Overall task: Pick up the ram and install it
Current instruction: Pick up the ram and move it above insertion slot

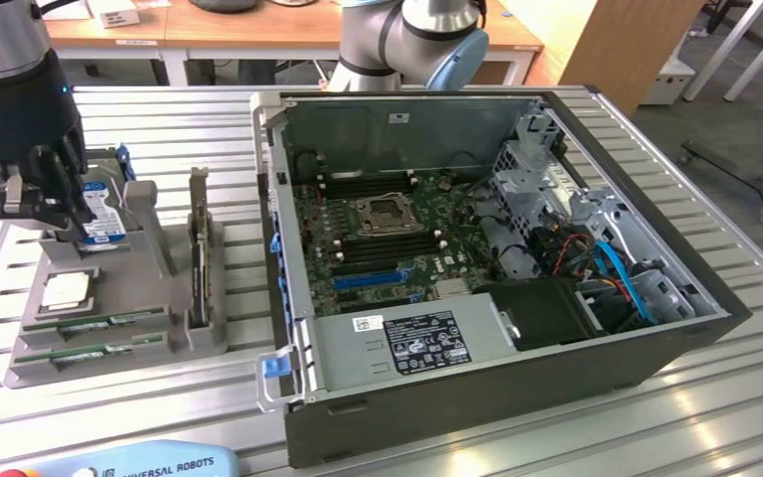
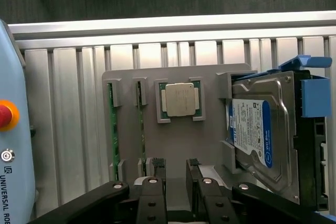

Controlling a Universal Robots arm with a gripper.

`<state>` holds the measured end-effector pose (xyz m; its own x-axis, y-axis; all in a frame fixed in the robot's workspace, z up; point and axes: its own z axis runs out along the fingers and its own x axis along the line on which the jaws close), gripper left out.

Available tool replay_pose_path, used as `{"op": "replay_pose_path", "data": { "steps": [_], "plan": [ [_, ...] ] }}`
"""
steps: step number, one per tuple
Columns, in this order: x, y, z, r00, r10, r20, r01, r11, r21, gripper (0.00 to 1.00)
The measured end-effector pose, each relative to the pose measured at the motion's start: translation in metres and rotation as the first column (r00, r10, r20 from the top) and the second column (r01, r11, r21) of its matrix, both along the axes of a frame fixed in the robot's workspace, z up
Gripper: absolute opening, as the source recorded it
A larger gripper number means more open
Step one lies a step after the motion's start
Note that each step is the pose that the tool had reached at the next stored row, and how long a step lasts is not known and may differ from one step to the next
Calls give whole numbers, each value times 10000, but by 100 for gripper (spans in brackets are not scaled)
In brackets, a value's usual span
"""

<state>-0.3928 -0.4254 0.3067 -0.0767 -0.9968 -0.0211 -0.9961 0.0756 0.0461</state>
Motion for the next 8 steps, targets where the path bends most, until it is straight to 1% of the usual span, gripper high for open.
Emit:
{"op": "replay_pose_path", "data": {
  "steps": [6, 7, 8],
  "plan": [
    [-2, -47, 0, 10000, 0, 1, 0, 10000, 1, 29],
    [-11, -127, 0, 10000, 0, 1, 0, 10000, 1, 29],
    [-19, -188, 0, 10000, 0, 1, 0, 10000, 0, 29]
  ]
}}
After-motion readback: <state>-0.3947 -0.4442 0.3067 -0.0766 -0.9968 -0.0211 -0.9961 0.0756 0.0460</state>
